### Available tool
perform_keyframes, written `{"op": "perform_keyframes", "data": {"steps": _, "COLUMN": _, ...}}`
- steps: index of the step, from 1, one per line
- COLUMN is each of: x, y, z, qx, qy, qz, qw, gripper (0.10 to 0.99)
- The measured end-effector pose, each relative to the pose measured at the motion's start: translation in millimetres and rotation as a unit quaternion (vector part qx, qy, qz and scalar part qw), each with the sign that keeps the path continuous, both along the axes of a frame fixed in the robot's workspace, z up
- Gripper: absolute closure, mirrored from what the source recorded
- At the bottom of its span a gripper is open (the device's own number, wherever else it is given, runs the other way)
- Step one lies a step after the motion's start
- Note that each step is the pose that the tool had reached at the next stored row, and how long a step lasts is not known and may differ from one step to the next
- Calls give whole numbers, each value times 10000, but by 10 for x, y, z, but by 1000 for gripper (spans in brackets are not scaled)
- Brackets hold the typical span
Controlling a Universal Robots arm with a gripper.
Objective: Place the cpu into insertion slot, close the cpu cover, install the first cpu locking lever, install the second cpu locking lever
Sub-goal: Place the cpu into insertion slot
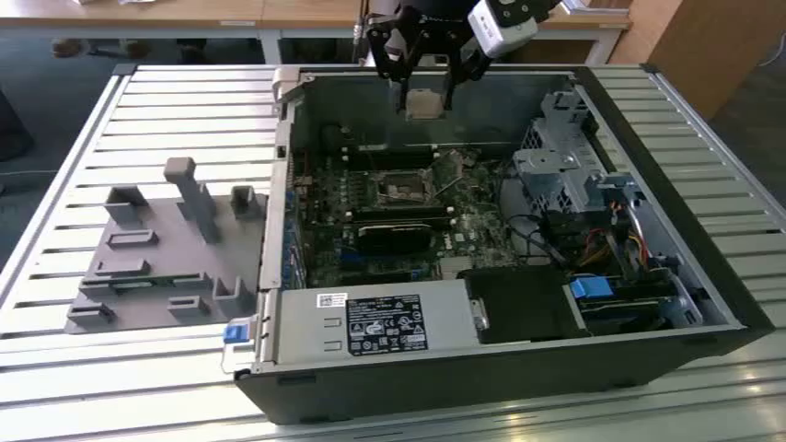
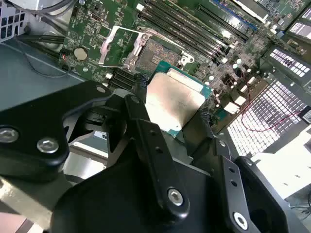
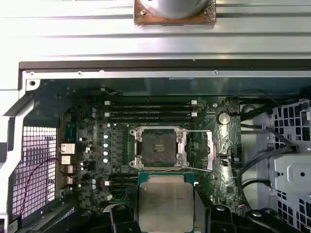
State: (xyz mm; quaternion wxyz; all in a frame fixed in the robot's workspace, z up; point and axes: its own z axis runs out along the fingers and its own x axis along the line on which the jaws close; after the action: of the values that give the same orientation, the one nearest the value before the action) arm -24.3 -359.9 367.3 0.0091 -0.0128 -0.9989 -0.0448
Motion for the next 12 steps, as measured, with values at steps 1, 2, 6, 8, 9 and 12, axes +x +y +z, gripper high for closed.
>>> {"op": "perform_keyframes", "data": {"steps": 1, "x": 0, "y": 0, "z": 0, "qx": 0, "qy": 0, "qz": 0, "qw": 10000, "gripper": 545}}
{"op": "perform_keyframes", "data": {"steps": 2, "x": 0, "y": 0, "z": 0, "qx": 0, "qy": 0, "qz": 0, "qw": 10000, "gripper": 545}}
{"op": "perform_keyframes", "data": {"steps": 6, "x": 0, "y": 0, "z": 0, "qx": 0, "qy": 0, "qz": -8, "qw": 10000, "gripper": 545}}
{"op": "perform_keyframes", "data": {"steps": 8, "x": 0, "y": 0, "z": 0, "qx": 0, "qy": 0, "qz": -36, "qw": 10000, "gripper": 545}}
{"op": "perform_keyframes", "data": {"steps": 9, "x": 0, "y": 0, "z": 0, "qx": 0, "qy": 0, "qz": -58, "qw": 10000, "gripper": 545}}
{"op": "perform_keyframes", "data": {"steps": 12, "x": 0, "y": 0, "z": -1, "qx": -1, "qy": 0, "qz": -163, "qw": 9999, "gripper": 545}}
